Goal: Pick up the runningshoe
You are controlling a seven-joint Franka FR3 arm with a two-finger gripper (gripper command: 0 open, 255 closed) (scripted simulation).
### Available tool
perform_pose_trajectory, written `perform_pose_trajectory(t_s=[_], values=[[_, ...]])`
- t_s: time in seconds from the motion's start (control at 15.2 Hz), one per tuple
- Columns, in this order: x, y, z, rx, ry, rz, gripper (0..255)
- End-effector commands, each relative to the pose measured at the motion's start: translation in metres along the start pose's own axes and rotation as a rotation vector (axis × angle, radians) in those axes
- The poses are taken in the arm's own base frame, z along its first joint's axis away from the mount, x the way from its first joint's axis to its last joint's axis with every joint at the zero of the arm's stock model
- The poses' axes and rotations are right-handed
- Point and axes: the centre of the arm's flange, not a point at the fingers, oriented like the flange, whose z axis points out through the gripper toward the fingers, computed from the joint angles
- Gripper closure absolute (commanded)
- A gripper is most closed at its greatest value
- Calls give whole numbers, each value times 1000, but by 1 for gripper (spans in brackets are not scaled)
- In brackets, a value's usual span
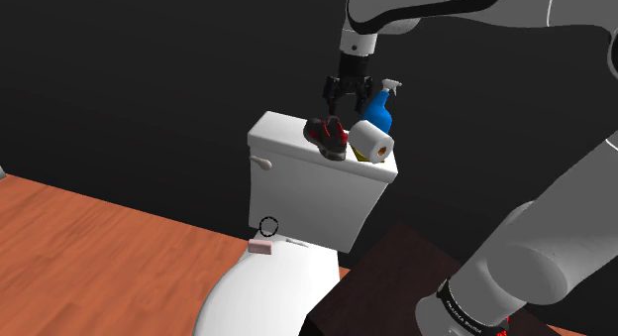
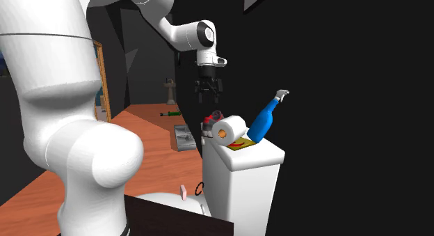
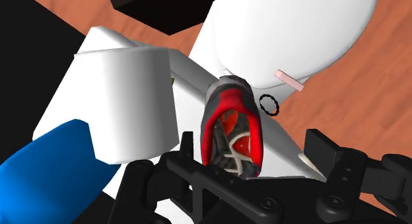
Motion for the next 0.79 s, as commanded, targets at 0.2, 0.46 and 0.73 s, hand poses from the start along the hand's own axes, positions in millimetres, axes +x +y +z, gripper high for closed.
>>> perform_pose_trajectory(t_s=[0.2, 0.46, 0.73], values=[[66, 5, 13, -1, -1, 57, 0], [67, 4, 34, -1, -1, 57, 0], [69, 2, 52, -1, -1, 57, 0]])
